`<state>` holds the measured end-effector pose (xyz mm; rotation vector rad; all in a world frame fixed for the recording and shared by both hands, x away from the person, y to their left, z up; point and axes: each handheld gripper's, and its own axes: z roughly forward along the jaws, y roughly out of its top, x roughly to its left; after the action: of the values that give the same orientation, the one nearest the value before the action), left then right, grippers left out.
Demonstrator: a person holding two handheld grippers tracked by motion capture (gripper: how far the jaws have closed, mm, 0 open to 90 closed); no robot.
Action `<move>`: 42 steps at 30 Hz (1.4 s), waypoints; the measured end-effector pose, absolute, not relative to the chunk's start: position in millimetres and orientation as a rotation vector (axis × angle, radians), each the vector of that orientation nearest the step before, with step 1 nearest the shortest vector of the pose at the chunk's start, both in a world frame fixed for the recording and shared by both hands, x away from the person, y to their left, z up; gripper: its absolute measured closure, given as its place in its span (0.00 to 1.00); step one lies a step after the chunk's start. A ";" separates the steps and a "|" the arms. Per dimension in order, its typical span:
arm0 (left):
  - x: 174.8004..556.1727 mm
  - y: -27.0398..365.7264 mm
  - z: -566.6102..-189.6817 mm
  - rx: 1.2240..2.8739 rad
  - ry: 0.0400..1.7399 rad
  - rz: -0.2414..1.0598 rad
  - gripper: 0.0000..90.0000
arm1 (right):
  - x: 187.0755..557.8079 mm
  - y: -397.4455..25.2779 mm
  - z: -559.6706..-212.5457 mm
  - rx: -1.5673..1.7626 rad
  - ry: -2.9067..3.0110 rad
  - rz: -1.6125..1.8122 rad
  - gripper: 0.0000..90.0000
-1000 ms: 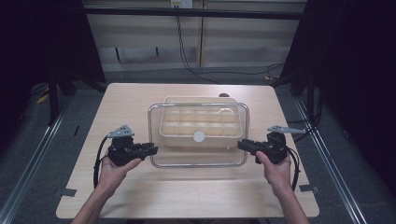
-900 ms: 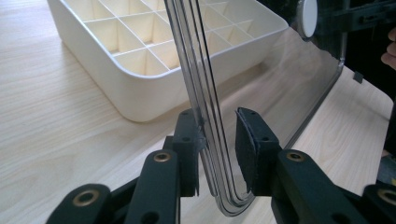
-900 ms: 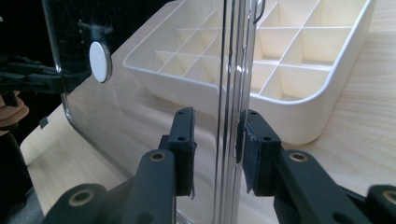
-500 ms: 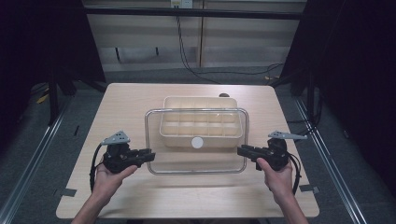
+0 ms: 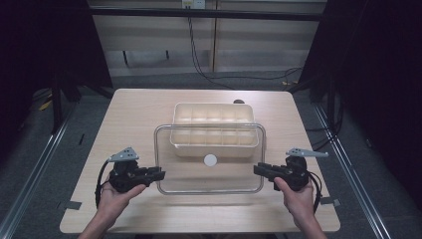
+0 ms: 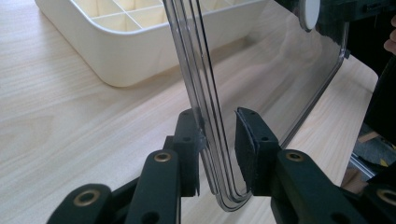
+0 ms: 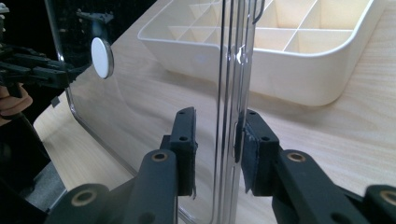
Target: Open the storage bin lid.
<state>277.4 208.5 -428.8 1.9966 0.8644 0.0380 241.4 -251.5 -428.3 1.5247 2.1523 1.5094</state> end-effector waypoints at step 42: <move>250.9 205.7 -463.1 2.087 0.886 -0.057 0.77 | 209.4 -246.7 -467.2 1.622 2.284 1.406 0.76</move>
<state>250.9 205.7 -463.1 2.0872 0.8860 -0.0566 209.4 -246.7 -467.2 1.6222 2.2838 1.4058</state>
